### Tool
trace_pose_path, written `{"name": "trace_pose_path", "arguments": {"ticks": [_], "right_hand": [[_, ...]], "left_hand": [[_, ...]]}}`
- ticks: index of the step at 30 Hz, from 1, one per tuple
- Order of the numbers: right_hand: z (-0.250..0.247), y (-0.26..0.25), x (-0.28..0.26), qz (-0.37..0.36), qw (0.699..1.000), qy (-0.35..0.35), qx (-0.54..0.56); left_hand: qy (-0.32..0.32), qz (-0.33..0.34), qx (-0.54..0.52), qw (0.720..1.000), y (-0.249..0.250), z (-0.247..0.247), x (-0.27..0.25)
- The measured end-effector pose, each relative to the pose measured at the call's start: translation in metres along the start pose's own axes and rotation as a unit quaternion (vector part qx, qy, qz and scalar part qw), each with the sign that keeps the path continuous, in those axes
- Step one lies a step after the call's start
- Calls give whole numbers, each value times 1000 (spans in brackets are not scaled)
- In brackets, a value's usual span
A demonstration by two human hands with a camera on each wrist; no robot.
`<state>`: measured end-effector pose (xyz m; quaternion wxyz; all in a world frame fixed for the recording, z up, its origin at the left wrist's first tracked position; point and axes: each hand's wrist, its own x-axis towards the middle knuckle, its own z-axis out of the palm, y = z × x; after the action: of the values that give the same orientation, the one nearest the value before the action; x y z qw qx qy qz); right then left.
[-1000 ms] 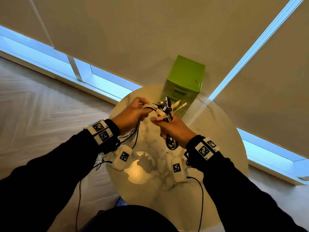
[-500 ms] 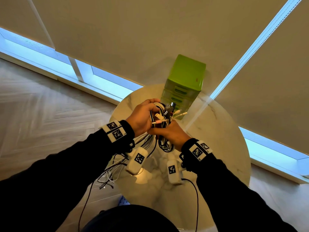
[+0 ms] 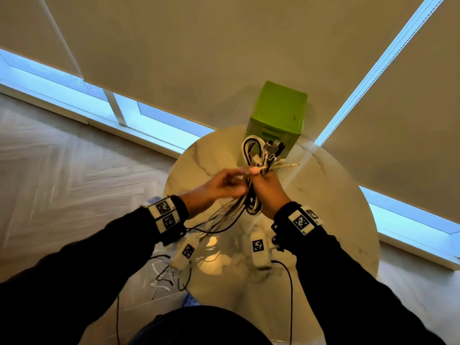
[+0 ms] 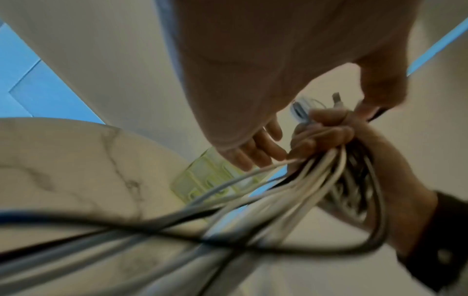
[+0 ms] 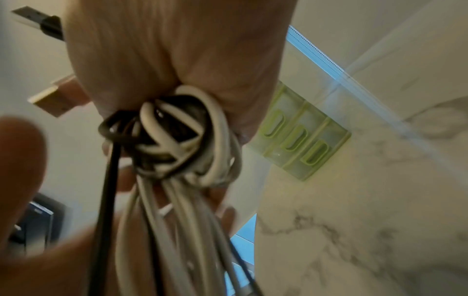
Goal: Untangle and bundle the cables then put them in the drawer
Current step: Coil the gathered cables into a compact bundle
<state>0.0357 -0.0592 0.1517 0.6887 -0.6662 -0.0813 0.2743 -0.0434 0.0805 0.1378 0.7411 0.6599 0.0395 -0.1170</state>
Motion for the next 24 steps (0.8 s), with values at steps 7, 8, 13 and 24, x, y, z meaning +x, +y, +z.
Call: {"name": "trace_pose_path", "arguments": {"ticks": [7, 8, 13, 24], "right_hand": [[14, -25, -2, 42, 986, -5, 159], [16, -26, -3, 33, 980, -25, 193], [12, -30, -7, 44, 968, -67, 238], [-26, -37, -13, 141, 950, -168, -224]], "left_hand": [[-56, -58, 110, 991, -26, 13, -9], [-44, -67, 106, 991, -26, 13, -8], [-59, -60, 223, 971, -11, 4, -9], [-69, -84, 429, 897, -25, -40, -24]]}}
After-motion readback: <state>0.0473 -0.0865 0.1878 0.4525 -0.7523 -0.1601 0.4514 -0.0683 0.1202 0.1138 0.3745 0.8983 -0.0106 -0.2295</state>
